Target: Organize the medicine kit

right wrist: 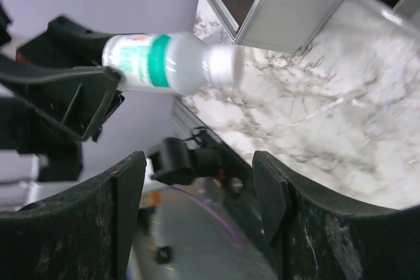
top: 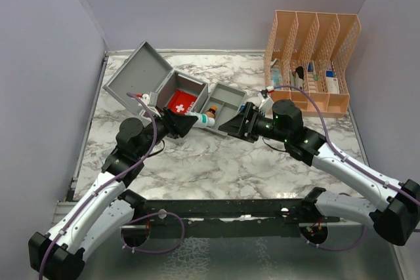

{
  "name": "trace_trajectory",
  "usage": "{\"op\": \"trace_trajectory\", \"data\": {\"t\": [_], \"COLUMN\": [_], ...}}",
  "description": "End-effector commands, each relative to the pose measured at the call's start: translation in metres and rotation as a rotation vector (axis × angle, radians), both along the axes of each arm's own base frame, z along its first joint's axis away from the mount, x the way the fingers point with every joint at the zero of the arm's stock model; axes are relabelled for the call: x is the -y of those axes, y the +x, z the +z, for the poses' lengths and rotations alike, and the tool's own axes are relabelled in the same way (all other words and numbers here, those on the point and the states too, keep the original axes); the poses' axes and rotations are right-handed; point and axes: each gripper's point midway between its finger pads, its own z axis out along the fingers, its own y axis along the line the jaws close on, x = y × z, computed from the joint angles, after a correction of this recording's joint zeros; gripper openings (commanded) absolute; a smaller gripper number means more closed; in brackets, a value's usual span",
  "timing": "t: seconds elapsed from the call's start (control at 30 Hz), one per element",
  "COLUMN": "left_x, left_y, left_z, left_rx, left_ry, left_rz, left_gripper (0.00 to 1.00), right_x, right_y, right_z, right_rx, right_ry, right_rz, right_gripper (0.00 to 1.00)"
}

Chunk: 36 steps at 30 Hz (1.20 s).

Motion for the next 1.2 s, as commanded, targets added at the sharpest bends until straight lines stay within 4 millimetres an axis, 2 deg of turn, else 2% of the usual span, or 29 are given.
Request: {"op": "trace_trajectory", "data": {"t": [0.0,0.17,0.33,0.47,0.67,0.93,1.17], "left_x": [-0.024,-0.019,-0.005,-0.006,-0.004,-0.005,-0.004], "left_y": [0.025,0.019,0.011,0.01,0.001,0.001,0.002], "left_z": [0.043,0.058,0.062,0.062,0.06,0.059,0.056], "left_rx": [0.302,0.395,0.451,0.465,0.474,0.477,0.476], "left_ry": [0.086,0.044,0.015,0.011,-0.02,-0.044,-0.04], "left_rz": [0.161,0.129,0.038,0.039,0.008,0.016,0.014], "left_gripper": [0.25,0.25,0.25,0.25,0.25,0.25,0.25], "right_x": [-0.013,-0.031,-0.053,-0.056,-0.049,-0.064,-0.068], "right_y": [0.017,0.02,0.021,0.027,0.041,0.05,0.053], "right_z": [0.03,0.037,0.046,0.055,0.047,0.027,0.017], "right_rx": [-0.297,-0.446,-0.505,-0.498,-0.563,-0.68,-0.716], "right_ry": [0.299,0.431,0.522,0.58,0.602,0.537,0.511], "right_rz": [-0.188,-0.199,-0.159,-0.174,-0.29,-0.32,-0.339], "right_gripper": [0.67,0.7,0.73,0.73,0.73,0.68,0.64]}}
